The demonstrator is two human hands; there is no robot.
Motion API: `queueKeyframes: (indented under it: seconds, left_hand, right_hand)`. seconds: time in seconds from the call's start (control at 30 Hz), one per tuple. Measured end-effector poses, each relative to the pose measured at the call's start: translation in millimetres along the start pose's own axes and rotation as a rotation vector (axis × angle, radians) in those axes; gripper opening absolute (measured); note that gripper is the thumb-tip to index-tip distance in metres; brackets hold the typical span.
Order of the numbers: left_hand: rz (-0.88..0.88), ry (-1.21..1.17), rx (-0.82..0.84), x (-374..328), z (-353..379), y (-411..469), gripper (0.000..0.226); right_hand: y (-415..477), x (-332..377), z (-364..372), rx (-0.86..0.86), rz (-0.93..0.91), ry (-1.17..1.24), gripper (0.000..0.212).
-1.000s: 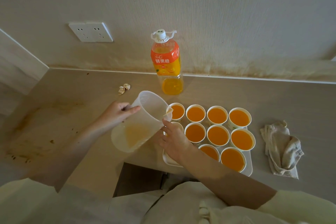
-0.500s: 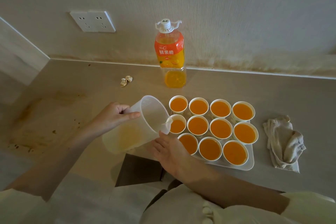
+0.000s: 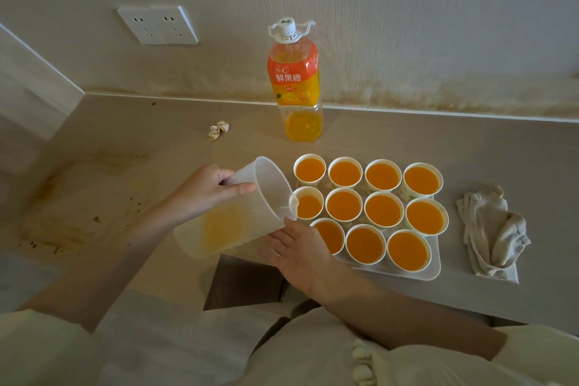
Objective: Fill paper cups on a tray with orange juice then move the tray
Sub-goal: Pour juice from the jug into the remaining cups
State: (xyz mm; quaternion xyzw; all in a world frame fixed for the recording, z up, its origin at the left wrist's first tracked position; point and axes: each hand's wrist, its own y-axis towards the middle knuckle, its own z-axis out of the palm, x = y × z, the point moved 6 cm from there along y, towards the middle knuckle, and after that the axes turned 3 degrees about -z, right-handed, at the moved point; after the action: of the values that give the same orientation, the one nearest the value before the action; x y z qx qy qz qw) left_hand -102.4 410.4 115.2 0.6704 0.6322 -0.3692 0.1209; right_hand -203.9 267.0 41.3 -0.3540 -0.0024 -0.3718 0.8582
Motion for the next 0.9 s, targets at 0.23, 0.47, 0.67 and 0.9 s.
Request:
queueKeyframes:
  seconds: [0.23,0.47,0.67,0.9]
  left_hand:
    - [0.007,0.043,0.008,-5,1,-1,0.05]
    - [0.018,0.092,0.007,-13,1,2,0.054]
    - [0.009,0.105,0.007,-18,2,4,0.053]
    - [0.022,0.142,0.034,-22,5,7,0.053]
  right_hand:
    - [5,-3,-4,-0.027,0.011,0.014,0.026]
    - [10,-2,-9,-0.051,-0.009,0.041,0.031]
    - [13,-2,-12,-0.084,-0.003,0.047,0.028]
    - [14,-2,-15,-0.118,0.012,0.068,0.031]
